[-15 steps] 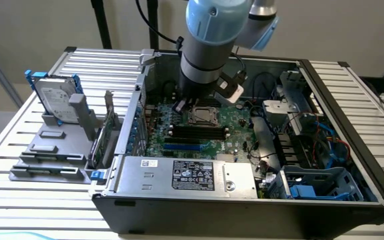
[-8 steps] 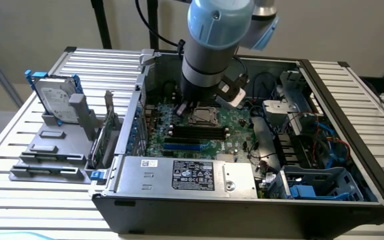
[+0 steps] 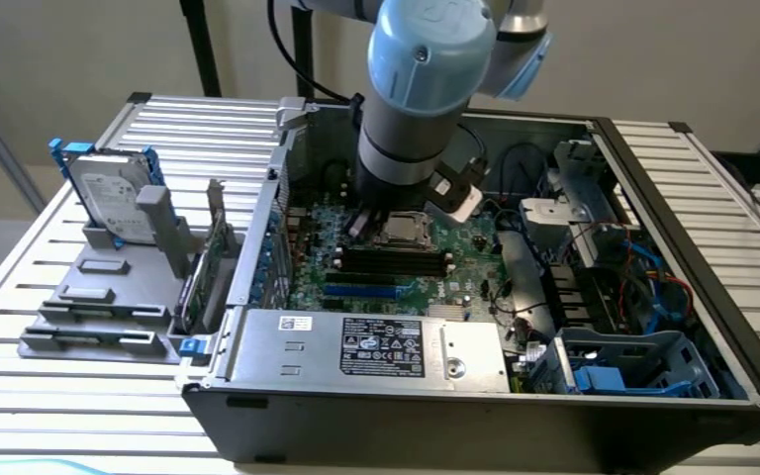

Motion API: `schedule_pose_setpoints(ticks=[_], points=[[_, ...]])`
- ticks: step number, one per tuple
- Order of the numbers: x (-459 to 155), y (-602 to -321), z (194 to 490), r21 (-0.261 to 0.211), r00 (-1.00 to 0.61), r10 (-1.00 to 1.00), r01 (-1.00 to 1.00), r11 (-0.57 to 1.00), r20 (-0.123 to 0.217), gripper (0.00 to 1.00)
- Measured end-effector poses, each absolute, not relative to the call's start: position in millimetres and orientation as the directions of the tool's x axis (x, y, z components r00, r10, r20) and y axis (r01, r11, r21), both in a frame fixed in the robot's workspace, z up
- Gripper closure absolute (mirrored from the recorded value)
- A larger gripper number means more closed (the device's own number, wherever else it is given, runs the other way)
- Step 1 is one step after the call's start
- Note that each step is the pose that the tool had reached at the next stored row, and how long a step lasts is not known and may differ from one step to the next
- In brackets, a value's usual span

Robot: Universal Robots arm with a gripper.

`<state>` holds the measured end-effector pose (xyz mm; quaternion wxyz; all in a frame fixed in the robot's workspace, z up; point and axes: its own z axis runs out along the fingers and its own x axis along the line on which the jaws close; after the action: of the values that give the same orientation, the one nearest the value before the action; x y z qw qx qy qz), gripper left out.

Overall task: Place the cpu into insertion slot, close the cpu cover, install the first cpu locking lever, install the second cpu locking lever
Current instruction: 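Install the second cpu locking lever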

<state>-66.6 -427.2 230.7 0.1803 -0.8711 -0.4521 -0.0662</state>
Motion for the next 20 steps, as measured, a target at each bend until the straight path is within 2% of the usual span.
schedule_pose_setpoints(ticks=[20], points=[[-82, -423, 200, -0.220, 0.572, 0.762, 0.820, -0.528, 0.302, 0.89]])
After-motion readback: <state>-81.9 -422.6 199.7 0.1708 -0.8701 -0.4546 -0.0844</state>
